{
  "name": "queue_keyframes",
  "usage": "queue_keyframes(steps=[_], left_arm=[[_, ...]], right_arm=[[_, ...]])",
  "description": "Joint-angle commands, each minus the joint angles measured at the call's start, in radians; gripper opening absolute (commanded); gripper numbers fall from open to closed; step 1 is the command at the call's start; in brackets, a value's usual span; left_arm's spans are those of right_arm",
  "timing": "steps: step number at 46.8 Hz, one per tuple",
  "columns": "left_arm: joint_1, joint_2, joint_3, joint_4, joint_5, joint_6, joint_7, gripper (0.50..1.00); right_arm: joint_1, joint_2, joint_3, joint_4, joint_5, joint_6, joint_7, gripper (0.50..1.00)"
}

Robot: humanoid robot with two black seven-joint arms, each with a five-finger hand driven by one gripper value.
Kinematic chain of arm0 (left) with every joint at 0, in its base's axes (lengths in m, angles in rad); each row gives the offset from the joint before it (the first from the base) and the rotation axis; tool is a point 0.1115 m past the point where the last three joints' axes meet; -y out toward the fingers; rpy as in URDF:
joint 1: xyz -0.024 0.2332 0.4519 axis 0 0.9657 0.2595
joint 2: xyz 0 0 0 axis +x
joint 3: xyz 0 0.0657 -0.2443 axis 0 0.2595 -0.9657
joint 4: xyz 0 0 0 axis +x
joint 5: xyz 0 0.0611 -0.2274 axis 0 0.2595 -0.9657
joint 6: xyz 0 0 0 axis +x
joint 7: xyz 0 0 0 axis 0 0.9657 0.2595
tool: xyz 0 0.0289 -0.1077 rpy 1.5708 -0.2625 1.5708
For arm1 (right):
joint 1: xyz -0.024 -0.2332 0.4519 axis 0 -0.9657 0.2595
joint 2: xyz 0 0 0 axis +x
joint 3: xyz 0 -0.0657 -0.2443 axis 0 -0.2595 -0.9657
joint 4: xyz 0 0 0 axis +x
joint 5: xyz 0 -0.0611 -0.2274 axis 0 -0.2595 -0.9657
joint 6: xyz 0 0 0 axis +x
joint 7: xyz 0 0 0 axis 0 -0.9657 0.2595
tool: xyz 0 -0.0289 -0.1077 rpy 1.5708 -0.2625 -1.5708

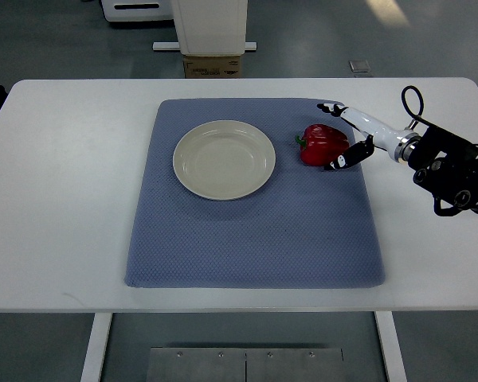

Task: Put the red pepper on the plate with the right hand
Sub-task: 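Close the right hand fingers around the red pepper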

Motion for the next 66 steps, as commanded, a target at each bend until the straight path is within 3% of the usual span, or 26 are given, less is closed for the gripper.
queue_keyframes(steps=[1, 33, 38, 47, 59, 66], left_arm=[[0.000, 0.000, 0.000, 0.000, 0.000, 0.000, 0.000, 1.000], [0.000, 0.000, 0.000, 0.000, 0.000, 0.000, 0.000, 1.000], [0.000, 0.000, 0.000, 0.000, 0.000, 0.000, 0.000, 1.000], [0.000, 0.000, 0.000, 0.000, 0.001, 0.000, 0.000, 1.000], [0.000, 0.000, 0.000, 0.000, 0.001, 0.000, 0.000, 1.000], [0.000, 0.000, 0.000, 0.000, 0.000, 0.000, 0.000, 1.000]], right_arm=[[0.000, 0.000, -0.001, -0.001, 0.000, 0.000, -0.001, 1.000], [0.006, 0.026, -0.003, -0.001, 0.000, 0.005, -0.018, 0.991], [0.008, 0.028, -0.015, -0.004, 0.000, 0.004, -0.025, 0.950], [0.008, 0.032, -0.017, -0.030, 0.000, 0.004, -0.027, 0.918], [0.008, 0.031, -0.018, -0.031, 0.002, 0.008, -0.027, 0.786], [0.008, 0.031, -0.017, -0.030, 0.002, 0.011, -0.027, 0.744]])
